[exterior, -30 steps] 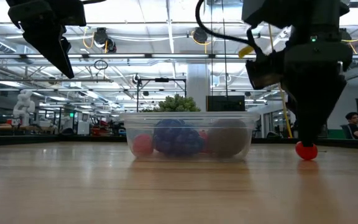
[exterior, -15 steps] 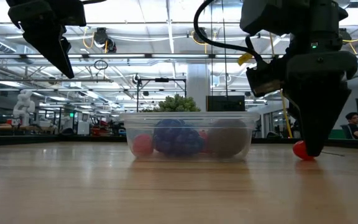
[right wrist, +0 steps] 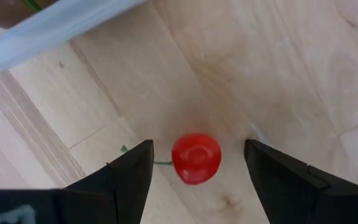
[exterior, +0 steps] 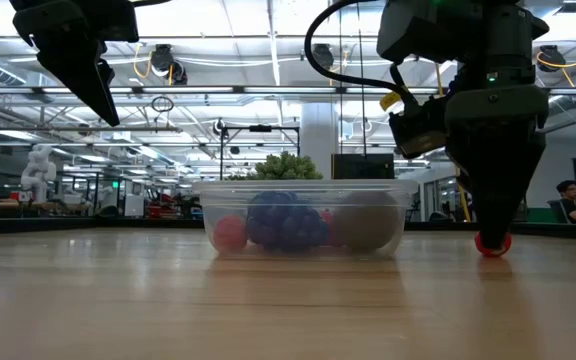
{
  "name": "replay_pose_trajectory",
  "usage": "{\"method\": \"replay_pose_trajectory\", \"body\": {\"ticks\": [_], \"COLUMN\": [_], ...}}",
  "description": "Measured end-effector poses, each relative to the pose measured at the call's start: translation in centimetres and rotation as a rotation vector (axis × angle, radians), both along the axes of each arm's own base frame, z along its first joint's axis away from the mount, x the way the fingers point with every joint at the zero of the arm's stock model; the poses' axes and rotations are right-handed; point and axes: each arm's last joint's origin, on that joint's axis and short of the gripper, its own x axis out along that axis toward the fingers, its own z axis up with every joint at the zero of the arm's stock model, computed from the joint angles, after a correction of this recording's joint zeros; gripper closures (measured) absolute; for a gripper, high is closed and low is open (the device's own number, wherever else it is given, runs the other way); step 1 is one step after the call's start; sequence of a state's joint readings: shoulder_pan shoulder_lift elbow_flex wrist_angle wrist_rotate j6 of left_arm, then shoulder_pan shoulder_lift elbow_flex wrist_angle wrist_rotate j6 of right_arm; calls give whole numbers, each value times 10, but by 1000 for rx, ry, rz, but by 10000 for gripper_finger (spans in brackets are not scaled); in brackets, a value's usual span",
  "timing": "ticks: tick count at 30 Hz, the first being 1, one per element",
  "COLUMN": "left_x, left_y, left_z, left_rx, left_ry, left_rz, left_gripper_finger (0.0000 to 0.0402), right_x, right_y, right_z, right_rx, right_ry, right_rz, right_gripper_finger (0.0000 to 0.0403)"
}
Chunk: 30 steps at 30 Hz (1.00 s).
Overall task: Pick and placing Produce into tupperware
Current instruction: Put the red cherry into the bin
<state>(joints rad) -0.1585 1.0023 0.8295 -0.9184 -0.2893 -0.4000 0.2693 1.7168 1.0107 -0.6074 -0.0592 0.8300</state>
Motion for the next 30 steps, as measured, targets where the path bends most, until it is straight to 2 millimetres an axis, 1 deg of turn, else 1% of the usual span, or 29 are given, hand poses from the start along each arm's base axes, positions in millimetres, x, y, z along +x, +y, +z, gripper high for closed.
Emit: {"method": "replay_pose_trajectory", "body": {"ticks": [12,22,30], "left_x": [0,0,0], "left_y": [0,0,0], "left_z": [0,0,0], "left_rx": [0,0,0], "left_ry": [0,0,-1], "left_rz": [0,0,0], "left_gripper_finger": [149,149,149], "right_x": [0,-1,0], "right_y": [0,0,1], "right_z": [0,0,0], "right_rx": [-1,18,43], "right_ry": [2,12,15], "right_rz": [-7,-4,9], "right_gripper_finger": [161,225,259]}}
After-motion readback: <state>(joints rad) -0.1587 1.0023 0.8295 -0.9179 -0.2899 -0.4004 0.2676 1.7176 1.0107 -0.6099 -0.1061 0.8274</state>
